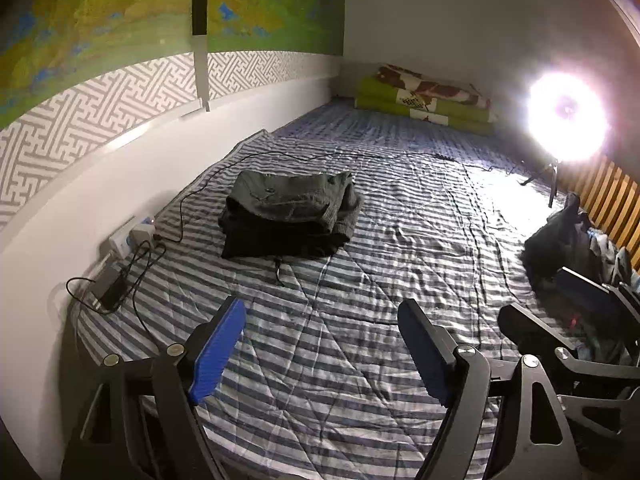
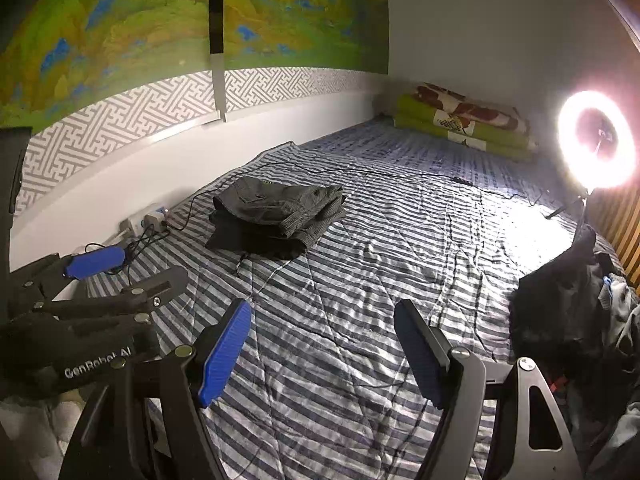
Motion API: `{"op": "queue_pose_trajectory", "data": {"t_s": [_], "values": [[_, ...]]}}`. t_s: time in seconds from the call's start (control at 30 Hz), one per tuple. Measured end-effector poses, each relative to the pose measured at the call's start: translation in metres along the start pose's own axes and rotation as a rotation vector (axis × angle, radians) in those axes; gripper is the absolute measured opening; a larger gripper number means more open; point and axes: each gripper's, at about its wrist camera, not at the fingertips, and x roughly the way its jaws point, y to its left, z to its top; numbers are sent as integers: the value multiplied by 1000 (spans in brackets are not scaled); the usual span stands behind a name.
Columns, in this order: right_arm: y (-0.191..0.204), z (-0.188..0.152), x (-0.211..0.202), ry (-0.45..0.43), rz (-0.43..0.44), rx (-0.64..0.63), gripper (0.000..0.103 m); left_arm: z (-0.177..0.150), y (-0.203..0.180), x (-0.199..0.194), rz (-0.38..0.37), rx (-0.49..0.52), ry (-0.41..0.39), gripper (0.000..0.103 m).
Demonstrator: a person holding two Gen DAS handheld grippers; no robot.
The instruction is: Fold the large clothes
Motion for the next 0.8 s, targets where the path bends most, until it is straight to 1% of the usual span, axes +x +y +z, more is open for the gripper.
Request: {"op": "queue_pose_trajectory", "data": {"t_s": [0.13,0.37,0.6,0.8], "values": [[3,1,6,0,-3,-11,70,1,6,9,-15,-28,27,82],[4,0,9,7,-7,-11,70,2,18,20,6,-62,46,82],[3,-1,1,4,-22,-17,70,-1,22,21,20,-66,46,82],[5,-2,-3,5,-17,-13,70,-4,24,19,27,-71,39,83]]}}
